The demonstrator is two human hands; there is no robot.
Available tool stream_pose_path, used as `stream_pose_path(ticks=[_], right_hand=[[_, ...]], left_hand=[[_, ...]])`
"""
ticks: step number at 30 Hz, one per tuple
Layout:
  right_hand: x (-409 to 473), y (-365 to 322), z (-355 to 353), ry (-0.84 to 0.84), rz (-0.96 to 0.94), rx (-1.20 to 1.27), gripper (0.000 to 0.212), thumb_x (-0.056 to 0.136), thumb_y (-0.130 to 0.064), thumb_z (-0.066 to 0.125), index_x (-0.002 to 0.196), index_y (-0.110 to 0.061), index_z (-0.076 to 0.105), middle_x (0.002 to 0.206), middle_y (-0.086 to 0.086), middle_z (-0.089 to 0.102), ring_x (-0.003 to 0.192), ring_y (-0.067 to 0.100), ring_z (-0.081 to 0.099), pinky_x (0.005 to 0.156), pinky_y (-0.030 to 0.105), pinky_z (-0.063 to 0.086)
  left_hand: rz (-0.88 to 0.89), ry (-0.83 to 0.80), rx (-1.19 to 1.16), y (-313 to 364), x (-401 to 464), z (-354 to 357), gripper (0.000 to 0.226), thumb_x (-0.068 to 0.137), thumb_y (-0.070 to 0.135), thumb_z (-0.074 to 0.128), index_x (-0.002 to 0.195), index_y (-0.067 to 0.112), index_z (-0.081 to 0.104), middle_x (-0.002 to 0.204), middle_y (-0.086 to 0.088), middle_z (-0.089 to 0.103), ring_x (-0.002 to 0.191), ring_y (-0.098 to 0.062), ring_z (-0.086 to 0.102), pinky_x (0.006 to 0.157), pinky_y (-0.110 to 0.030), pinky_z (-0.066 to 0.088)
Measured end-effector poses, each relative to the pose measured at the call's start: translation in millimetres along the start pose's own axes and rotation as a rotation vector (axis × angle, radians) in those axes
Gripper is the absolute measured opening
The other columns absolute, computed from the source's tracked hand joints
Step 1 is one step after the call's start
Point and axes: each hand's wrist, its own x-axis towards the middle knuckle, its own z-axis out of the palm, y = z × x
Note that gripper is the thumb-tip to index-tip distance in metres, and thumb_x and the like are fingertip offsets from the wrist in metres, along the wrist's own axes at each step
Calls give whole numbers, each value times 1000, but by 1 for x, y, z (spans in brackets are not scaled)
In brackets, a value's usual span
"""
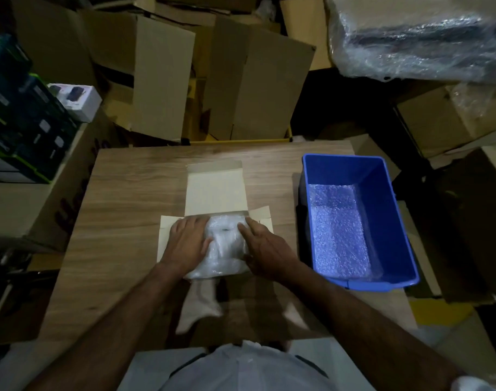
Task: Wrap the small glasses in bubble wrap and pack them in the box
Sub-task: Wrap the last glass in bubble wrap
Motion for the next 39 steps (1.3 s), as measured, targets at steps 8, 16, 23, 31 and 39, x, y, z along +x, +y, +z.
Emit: stream_pose_path(ticks=[8, 16, 23, 31, 39], right_hand=[[7, -3, 0, -41, 46, 2, 78, 92, -21, 65, 158, -12, 24, 167, 16, 17, 149, 33, 28, 109, 46, 44], [22, -8, 0, 45, 47, -33, 73, 98, -25, 60, 160, -18, 21, 166, 17, 20, 146, 31, 36, 104, 42, 47], [41, -16, 2, 134, 14, -150, 74, 88, -28, 75, 152, -15, 40, 150, 21, 48, 127, 33, 55, 97, 39, 53], [46, -12, -1, 316, -3, 44, 24, 85, -28, 74, 103, -18, 63, 106, 4, 63, 95, 22, 55, 77, 35, 49], [40, -10, -34, 174, 250, 1021, 23, 89, -17, 75, 89, -5, 55, 68, 1, 49, 60, 14, 45, 55, 27, 42]], left_hand=[[-35, 4, 102, 1, 21, -2, 32, 89, 20, 65, 121, 18, 64, 112, -7, 64, 103, -31, 57, 89, -42, 40], [51, 135, 33, -4, 12, -5, 16, 89, 21, 65, 105, 24, 60, 111, -1, 55, 101, -24, 51, 92, -41, 41], [175, 190, -257, -19, -9, -10, 13, 92, 8, 63, 91, 18, 55, 108, 2, 55, 100, -20, 52, 87, -34, 46], [-77, 147, -750, -26, -19, -30, 62, 68, 15, 92, 117, 26, 55, 107, 6, 61, 101, -10, 61, 81, -27, 55], [-337, 83, -1416, -27, -11, -47, 54, 80, 12, 82, 128, 4, 58, 121, -18, 70, 112, -33, 68, 97, -46, 56]])
